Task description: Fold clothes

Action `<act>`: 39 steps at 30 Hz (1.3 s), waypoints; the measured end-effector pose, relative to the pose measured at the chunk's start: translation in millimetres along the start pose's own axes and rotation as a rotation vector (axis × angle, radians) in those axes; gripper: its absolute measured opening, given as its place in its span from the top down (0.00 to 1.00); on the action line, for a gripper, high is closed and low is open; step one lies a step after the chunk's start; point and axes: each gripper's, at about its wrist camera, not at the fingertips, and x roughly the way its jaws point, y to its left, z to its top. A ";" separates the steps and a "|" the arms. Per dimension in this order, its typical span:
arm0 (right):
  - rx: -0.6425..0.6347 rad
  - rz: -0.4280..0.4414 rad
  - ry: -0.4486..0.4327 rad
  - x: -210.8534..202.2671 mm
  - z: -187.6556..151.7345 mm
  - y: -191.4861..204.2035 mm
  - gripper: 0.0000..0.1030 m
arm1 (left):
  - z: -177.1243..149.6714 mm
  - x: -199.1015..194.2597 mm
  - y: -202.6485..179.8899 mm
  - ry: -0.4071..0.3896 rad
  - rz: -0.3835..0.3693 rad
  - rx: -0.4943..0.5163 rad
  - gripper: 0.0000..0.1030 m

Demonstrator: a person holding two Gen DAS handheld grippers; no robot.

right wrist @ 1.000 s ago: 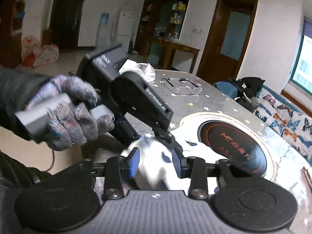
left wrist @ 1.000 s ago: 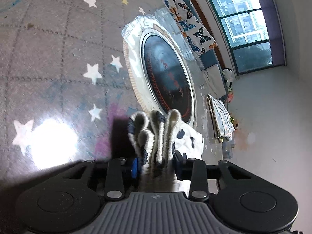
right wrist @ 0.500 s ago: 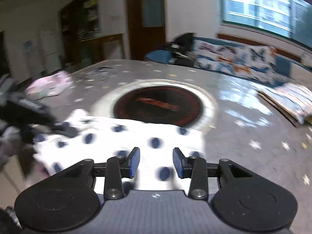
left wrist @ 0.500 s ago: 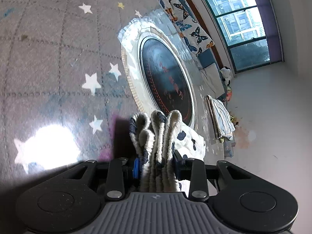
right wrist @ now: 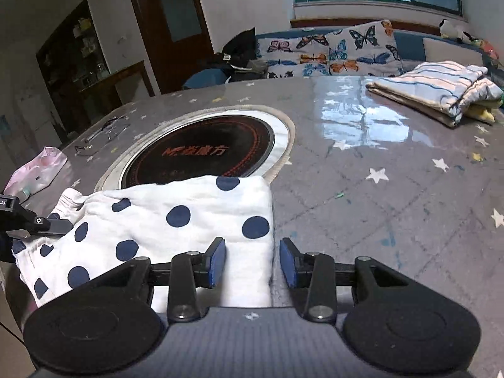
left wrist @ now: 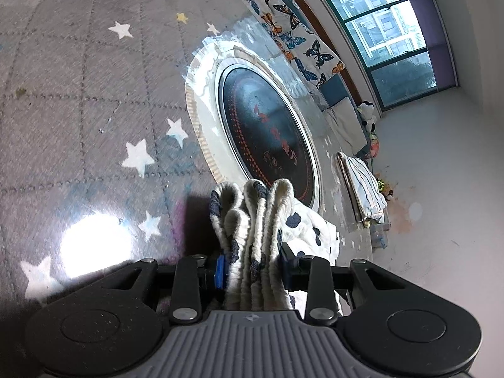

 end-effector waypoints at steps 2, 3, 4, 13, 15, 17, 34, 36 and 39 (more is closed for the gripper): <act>0.010 0.007 -0.003 -1.1 -0.9 -0.9 0.58 | 1.3 0.2 -1.1 0.002 0.004 0.009 0.66; 0.016 0.016 -0.003 -1.1 -1.1 -1.1 0.58 | 2.1 0.6 -1.9 0.002 0.006 0.014 0.66; 0.027 0.029 -0.003 -1.1 -1.4 -1.3 0.61 | 3.1 1.4 -3.0 0.002 0.010 0.019 0.66; 0.067 0.056 -0.058 -13.0 1.3 3.6 0.93 | 11.4 9.8 -21.4 0.012 0.045 0.079 0.68; 0.078 0.047 -0.083 -20.5 5.8 0.4 0.93 | 15.1 14.7 -31.4 0.015 0.033 0.100 0.69; 0.090 0.027 -0.110 -28.8 11.3 -5.4 0.93 | 18.6 20.6 -43.4 0.020 0.018 0.126 0.70; 0.216 -0.214 -0.190 -51.2 47.9 -106.0 0.93 | 33.3 145.2 -159.3 0.123 -0.017 0.321 0.70; 0.226 -0.236 -0.186 -47.6 51.0 -116.6 0.93 | 33.8 155.9 -164.3 0.130 -0.014 0.337 0.70; 0.241 -0.261 -0.182 -41.4 54.3 -129.6 0.93 | 34.6 172.0 -171.8 0.139 -0.009 0.360 0.70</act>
